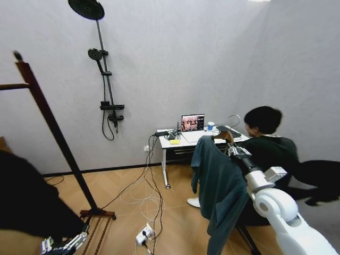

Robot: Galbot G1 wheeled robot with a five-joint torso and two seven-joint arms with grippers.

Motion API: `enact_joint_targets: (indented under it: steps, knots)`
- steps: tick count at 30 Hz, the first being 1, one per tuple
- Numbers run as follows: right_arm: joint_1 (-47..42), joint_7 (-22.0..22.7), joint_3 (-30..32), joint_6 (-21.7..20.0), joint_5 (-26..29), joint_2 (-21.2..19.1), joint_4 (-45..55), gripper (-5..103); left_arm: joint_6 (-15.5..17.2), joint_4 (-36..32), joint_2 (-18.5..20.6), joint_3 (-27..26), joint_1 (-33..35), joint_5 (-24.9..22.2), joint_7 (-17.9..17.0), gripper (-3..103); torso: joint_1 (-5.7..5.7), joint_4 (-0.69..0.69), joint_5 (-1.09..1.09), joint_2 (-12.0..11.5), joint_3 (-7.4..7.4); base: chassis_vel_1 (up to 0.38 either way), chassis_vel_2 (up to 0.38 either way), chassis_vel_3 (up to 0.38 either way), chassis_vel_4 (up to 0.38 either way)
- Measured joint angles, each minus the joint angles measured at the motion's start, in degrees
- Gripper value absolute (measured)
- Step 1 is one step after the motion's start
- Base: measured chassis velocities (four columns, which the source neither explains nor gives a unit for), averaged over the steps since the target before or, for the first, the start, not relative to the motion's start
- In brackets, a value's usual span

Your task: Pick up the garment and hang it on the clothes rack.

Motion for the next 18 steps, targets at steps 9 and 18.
enact_joint_targets:
  steps: [9,18]
  knots:
    - [4.2,-0.8,-1.9,-0.4,0.7,-0.5,-2.0,9,0.0,0.0,0.0,0.0,0.0,0.0,0.0,100,-0.38,-0.04,0.02,-0.6,-0.35,-0.007,0.011,-0.013,0.019]
    - [11.1,-2.7,-4.3,-1.2,3.4,-1.2,-8.7,9,0.0,0.0,0.0,0.0,0.0,0.0,0.0,100,-1.04,0.00,0.01,-2.2,-1.07,0.051,0.026,0.012,0.032]
